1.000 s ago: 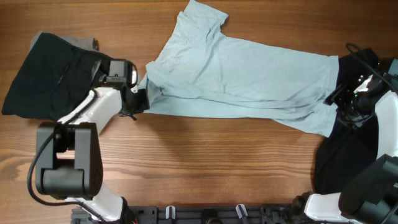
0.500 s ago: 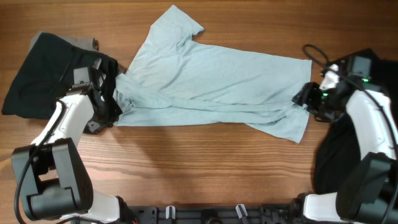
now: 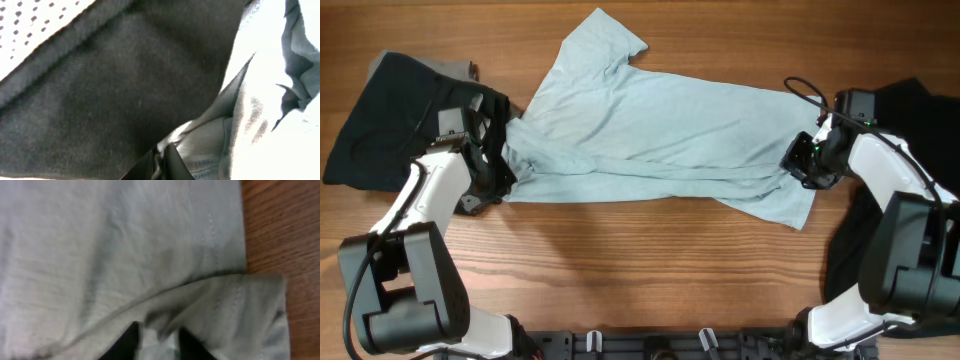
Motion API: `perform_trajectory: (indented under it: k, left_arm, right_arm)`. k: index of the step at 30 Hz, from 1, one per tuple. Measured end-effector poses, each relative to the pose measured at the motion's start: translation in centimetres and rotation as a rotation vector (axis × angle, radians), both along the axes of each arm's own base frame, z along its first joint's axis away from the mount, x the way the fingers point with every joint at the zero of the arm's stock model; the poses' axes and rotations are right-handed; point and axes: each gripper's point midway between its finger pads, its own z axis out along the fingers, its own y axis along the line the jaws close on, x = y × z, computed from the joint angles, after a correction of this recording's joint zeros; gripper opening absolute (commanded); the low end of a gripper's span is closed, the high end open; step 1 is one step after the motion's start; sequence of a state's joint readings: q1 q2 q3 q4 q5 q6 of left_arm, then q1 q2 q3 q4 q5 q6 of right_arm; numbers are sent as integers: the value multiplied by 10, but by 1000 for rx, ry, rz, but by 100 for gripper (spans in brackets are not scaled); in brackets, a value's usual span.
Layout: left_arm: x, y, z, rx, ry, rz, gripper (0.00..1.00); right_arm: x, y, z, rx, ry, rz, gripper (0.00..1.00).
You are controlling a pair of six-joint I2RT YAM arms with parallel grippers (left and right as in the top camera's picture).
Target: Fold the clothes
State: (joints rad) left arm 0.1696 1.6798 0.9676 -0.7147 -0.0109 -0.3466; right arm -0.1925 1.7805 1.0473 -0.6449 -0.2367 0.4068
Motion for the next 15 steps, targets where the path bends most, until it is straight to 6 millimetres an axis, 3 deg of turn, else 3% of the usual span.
perform_trajectory:
  k: [7,8,9,10,13,15]
  left_arm:
    - [0,0,0,0,0,0,4]
    - [0,0,0,0,0,0,4]
    - [0,0,0,0,0,0,4]
    - [0,0,0,0,0,0,4]
    - [0,0,0,0,0,0,5]
    - [0,0,0,0,0,0,6]
  right_arm:
    - [23,-6,6,4,-92,-50,5]
    - [26,-7,8,11,-106,-53,18]
    - [29,-9,9,18,-118,-58,43]
    - [32,-11,12,30,-135,-61,55]
    - [34,-8,18,92,-164,-27,56]
    - [28,5,22,148,-157,27,57]
